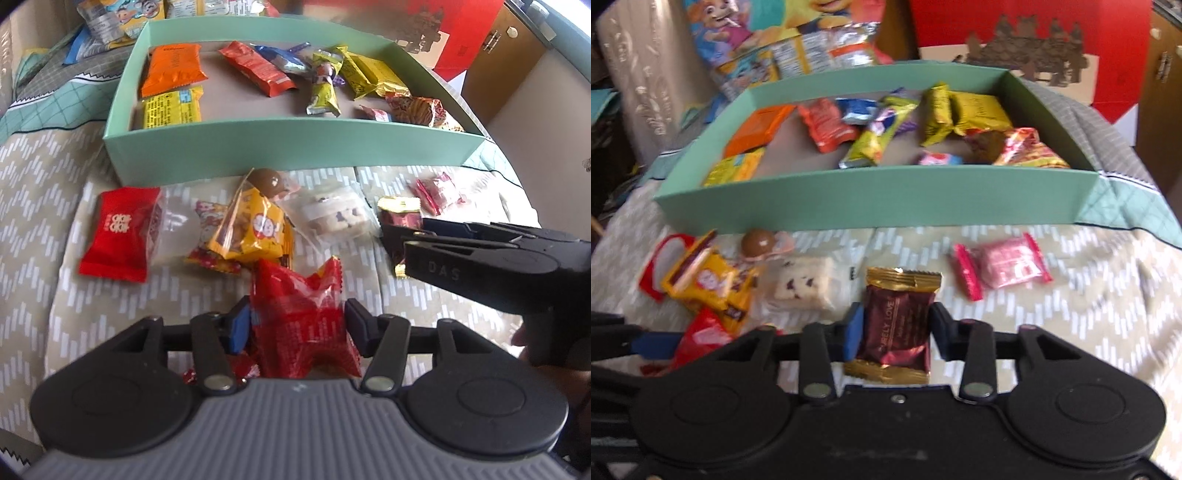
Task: Organize snacks
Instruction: 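Place the red candy bag and brown chocolate into the box, open grippers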
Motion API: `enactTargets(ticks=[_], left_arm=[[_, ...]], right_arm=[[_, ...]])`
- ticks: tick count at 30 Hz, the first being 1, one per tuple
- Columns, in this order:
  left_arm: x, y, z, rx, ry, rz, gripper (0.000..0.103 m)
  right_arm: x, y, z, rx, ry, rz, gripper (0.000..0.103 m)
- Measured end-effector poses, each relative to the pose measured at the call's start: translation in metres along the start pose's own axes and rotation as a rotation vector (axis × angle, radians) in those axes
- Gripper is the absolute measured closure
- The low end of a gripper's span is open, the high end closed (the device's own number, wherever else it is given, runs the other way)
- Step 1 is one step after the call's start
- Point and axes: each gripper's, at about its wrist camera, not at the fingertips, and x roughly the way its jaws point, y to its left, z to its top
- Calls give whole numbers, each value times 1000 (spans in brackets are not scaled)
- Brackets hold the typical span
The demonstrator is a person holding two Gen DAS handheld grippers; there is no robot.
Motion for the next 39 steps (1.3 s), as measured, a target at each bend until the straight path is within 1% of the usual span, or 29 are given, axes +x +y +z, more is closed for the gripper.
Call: enactTargets(ticks=[1,2,5,7,10,11,13,20,22,25,28,30,33,35,39], left_arm=[[0,-1,0,10,-2,4,50],[0,-3,-1,20,-5,10,52],[-2,-5,-2,25,-12,13,57],[-4,-5,-2,29,-15,16,59],[-10,-4,-3,27,-17,-4,63],[-14,-5,-3,26,-23,-11,66],[-22,-4,-2,22,-39,-21,67],[-49,-2,17,-3,-111,-56,71],[-56,-2,27,-3,-141,-58,71],[-62,0,49,-6,-187,-35,71],[-64,4,74,-5,-231,-12,71],[-61,8,90,-3,-246,-3,71],[-49,12,116,2,-247,20,71],[-40,17,127,-4,-237,31,71],[-24,28,138,-14,-215,55,71]], right_arm=[[-2,-2,1,10,10,17,66],[-4,-5,1,20,14,26,66],[-14,-15,-2,50,6,37,66],[-22,-25,-2,85,-2,56,66],[-29,-37,-1,136,-3,83,66],[-32,-41,-1,153,-4,91,66],[-39,-48,2,178,-12,110,66],[-63,-48,29,181,-111,168,66],[-64,-47,39,194,-125,190,66],[-62,-45,57,197,-142,207,66],[-56,-40,75,188,-156,223,66],[-47,-36,89,185,-153,231,66],[-31,-31,104,195,-131,250,66],[-19,-26,112,199,-118,250,66],[-1,-20,119,205,-90,250,66]])
